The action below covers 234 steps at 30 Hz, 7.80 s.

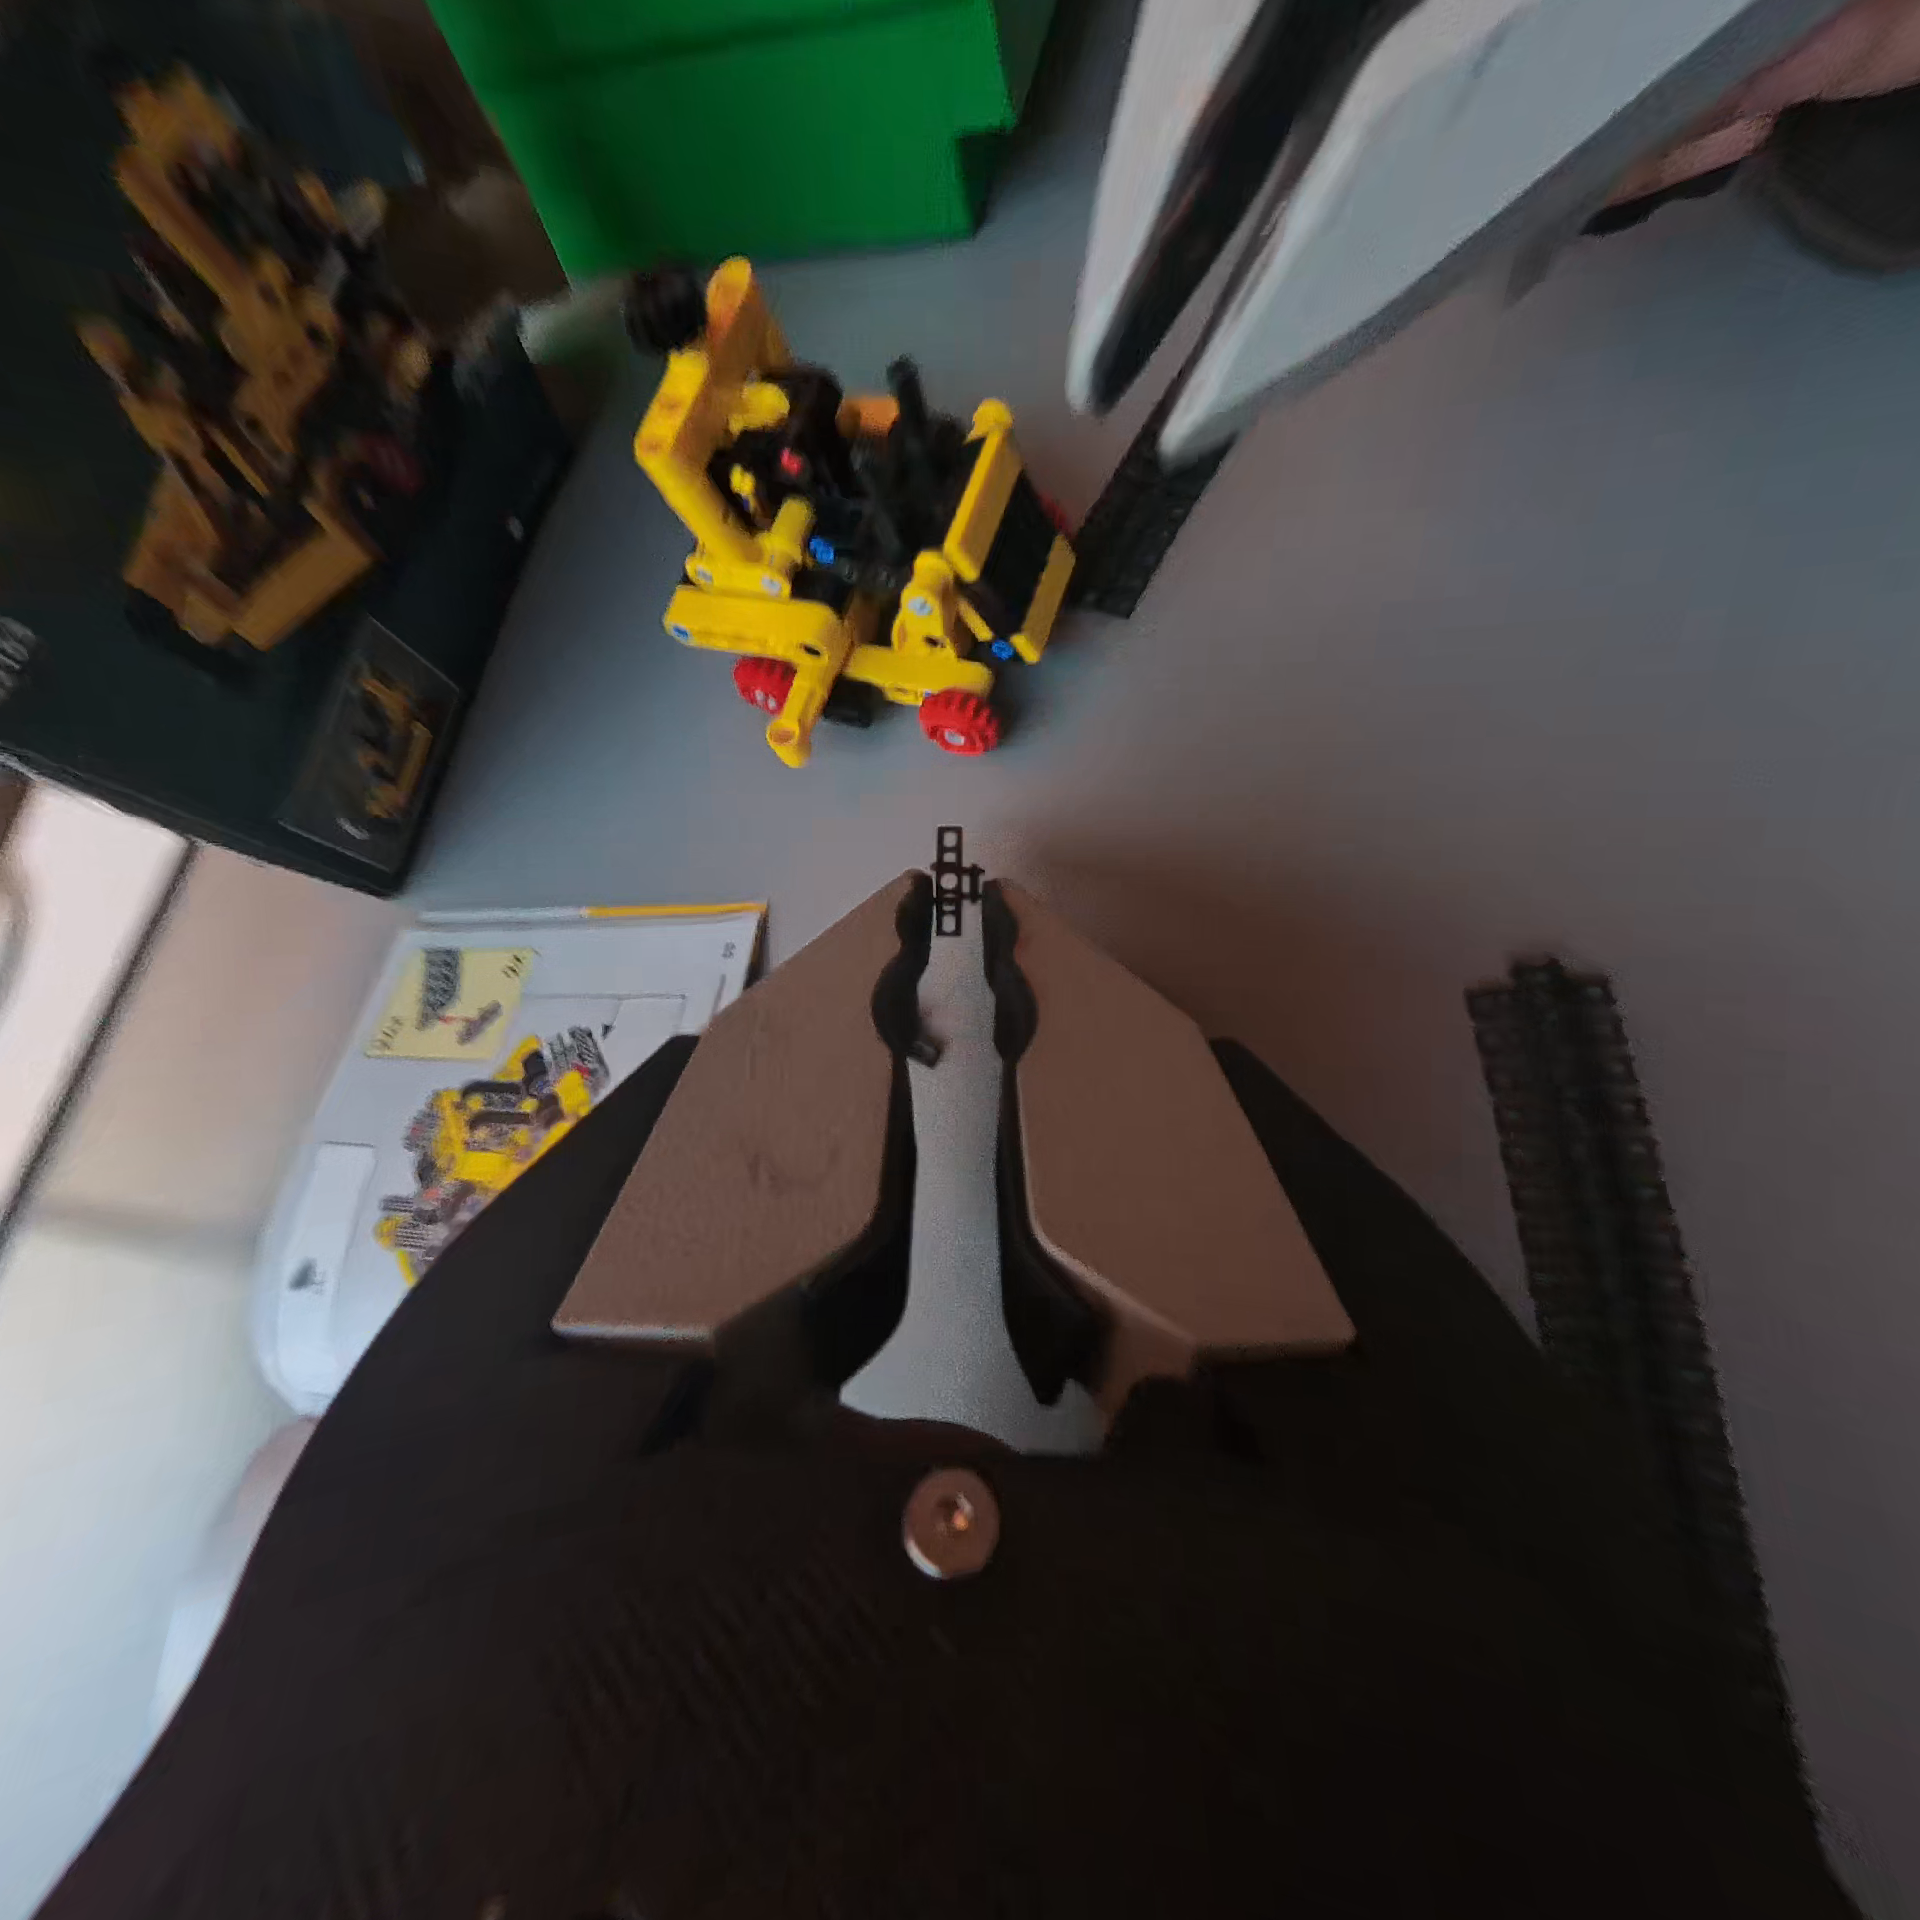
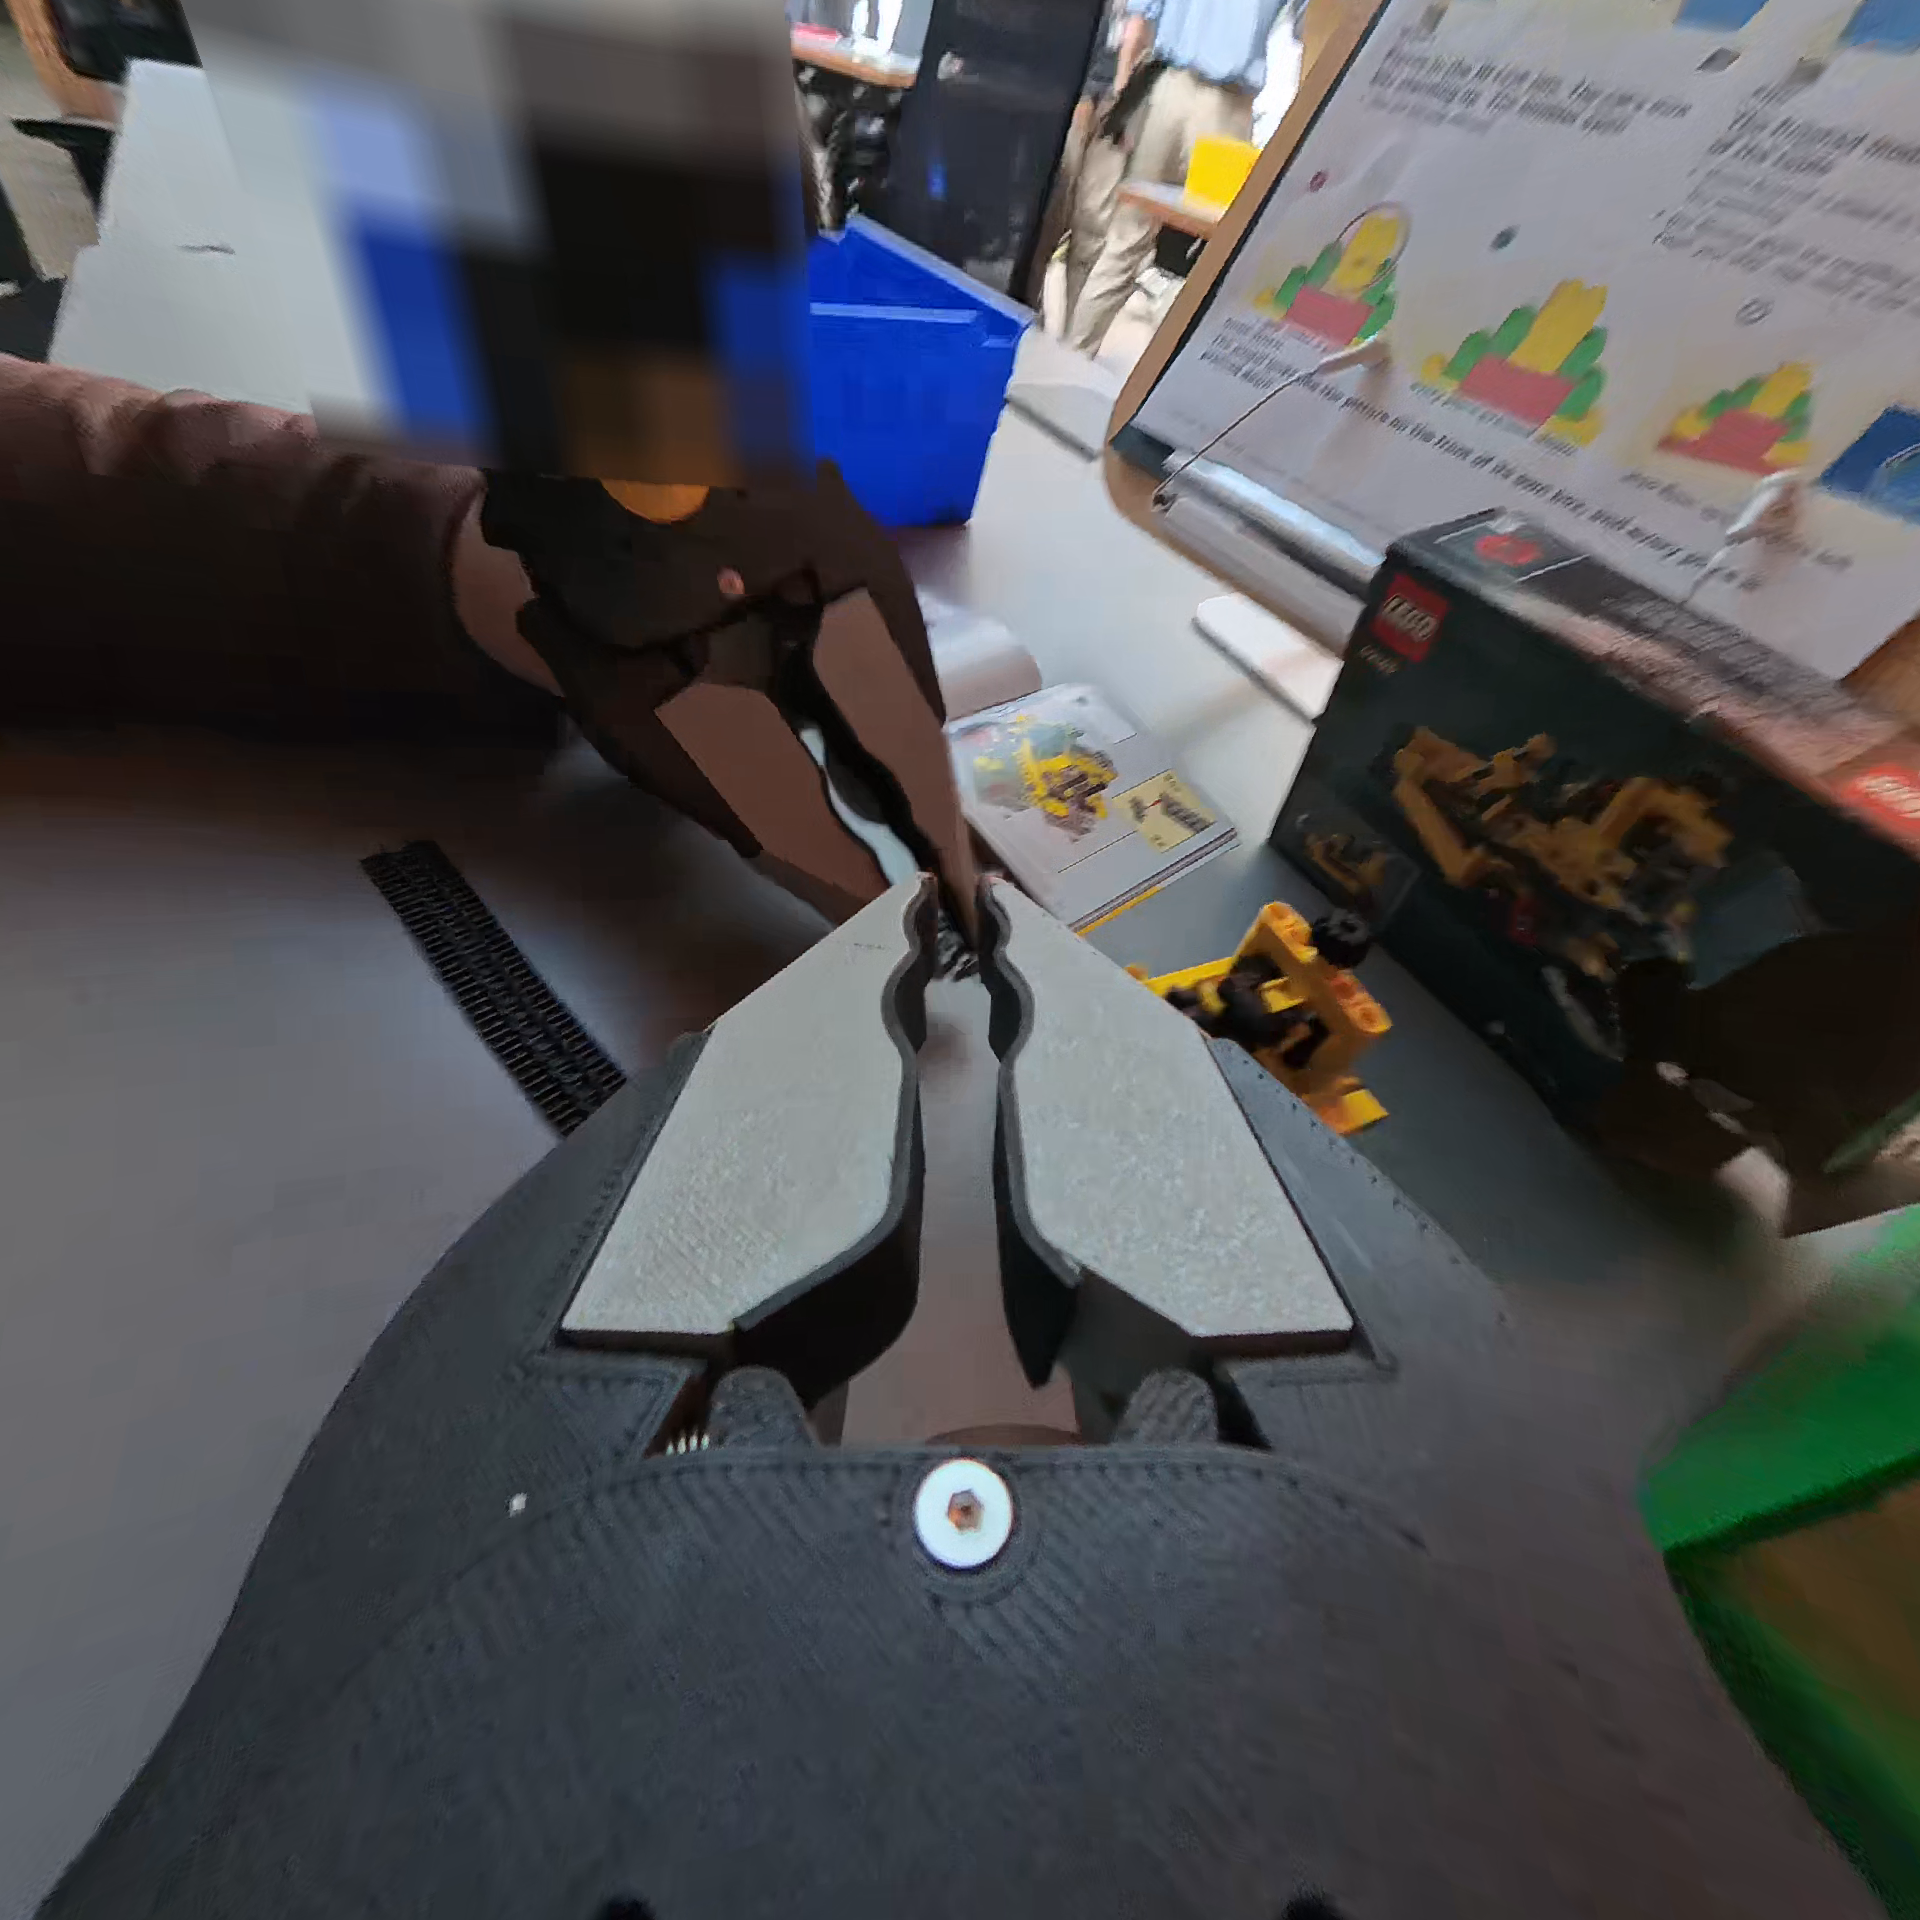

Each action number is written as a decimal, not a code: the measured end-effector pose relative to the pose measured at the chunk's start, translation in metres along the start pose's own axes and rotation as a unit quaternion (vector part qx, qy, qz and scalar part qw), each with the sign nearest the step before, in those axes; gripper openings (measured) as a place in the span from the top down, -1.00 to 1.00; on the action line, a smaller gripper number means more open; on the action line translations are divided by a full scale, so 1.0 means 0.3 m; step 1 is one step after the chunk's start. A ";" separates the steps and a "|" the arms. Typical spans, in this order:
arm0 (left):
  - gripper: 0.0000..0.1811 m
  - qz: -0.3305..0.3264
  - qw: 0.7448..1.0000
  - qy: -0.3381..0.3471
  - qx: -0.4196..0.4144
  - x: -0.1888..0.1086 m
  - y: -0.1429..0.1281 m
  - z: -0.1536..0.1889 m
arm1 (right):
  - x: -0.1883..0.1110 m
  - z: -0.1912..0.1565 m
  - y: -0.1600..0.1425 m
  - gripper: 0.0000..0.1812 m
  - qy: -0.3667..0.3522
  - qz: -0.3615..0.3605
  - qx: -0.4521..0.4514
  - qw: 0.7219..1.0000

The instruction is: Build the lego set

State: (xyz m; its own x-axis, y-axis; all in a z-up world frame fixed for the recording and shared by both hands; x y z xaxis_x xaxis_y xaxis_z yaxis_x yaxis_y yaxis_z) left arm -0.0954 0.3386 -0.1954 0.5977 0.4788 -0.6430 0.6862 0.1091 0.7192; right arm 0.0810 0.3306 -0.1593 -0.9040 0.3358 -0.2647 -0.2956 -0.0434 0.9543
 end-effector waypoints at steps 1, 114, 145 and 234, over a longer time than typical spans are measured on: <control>0.93 0.019 0.999 0.019 0.031 -0.017 0.008 0.020 | 0.011 -0.004 -0.008 0.95 0.016 -0.017 0.012 1.000; 0.87 0.048 0.992 0.104 -0.052 -0.178 -0.120 0.051 | 0.083 -0.125 -0.103 0.99 0.234 -0.241 -0.119 0.934; 0.77 0.060 0.989 0.075 -0.111 -0.203 -0.140 0.030 | 0.086 -0.048 -0.063 0.80 0.229 -0.061 -0.038 0.971; 0.96 0.013 0.990 -0.141 -0.020 -0.095 -0.021 0.242 | 0.088 -0.137 -0.108 0.96 0.292 -0.201 -0.175 0.919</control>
State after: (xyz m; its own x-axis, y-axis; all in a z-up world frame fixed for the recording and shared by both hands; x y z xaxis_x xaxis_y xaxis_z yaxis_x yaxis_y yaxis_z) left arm -0.0865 0.2612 -0.2007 0.7101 0.2204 -0.6687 0.6559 0.1380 0.7421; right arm 0.0540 0.3022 -0.2030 -0.6813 -0.1669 -0.7127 -0.6307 -0.3605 0.6872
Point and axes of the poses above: each gripper's, where its closed fingertips meet, x out along the fingers, y out of its top, z = x × y across the jaws, the point moved 10 cm from there along -x, back along the fingers
